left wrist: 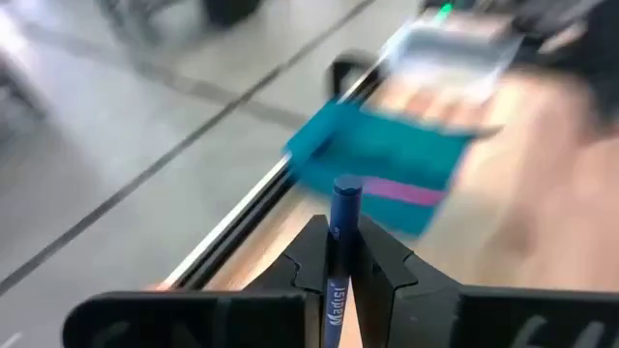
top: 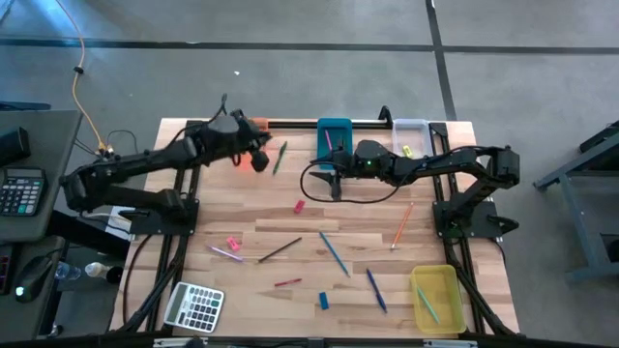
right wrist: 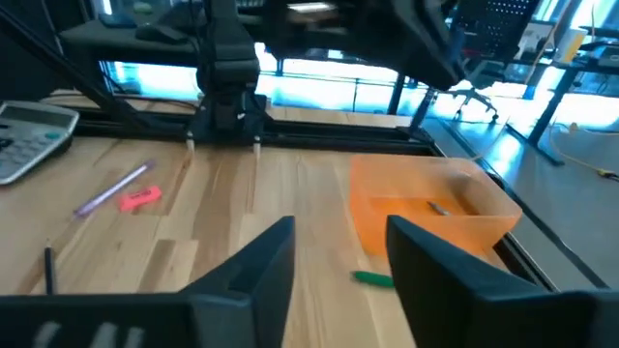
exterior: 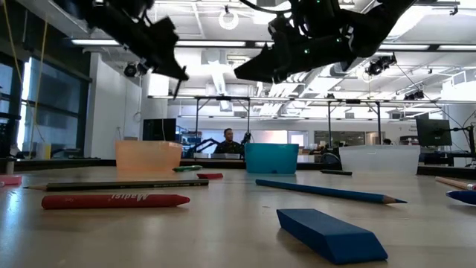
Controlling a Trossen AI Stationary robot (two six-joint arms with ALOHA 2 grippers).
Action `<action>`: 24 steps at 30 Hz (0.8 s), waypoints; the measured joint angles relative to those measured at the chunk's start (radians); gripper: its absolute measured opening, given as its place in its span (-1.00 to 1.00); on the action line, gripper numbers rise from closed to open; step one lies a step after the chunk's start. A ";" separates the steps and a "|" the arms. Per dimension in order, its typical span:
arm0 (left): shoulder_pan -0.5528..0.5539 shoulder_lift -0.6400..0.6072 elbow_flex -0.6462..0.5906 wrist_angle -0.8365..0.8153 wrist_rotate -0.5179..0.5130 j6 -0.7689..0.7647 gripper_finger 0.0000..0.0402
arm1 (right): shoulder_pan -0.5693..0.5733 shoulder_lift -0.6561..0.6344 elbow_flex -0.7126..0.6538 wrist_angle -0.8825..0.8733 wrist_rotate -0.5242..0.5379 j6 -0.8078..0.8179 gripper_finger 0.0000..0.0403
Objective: Sort crayons/erasers/pens/pencils in bins
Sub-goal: Put the blue crayon into the orange bin
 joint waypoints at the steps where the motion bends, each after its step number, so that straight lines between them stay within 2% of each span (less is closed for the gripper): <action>1: 0.024 0.015 0.026 -0.060 -0.017 0.014 -0.94 | 0.000 0.000 0.000 -0.004 0.001 -0.012 -0.35; 7: 0.179 0.168 0.166 -0.315 -0.042 0.029 -0.94 | 0.000 0.000 0.000 -0.025 0.000 -0.040 -0.69; 13: 0.272 0.342 0.224 -0.381 0.011 0.029 -0.94 | 0.000 0.000 0.000 -0.064 0.000 -0.056 -0.96; 24: 0.334 0.574 0.300 -0.382 0.043 0.028 -0.94 | 0.000 0.000 0.000 -0.076 0.000 -0.055 -0.99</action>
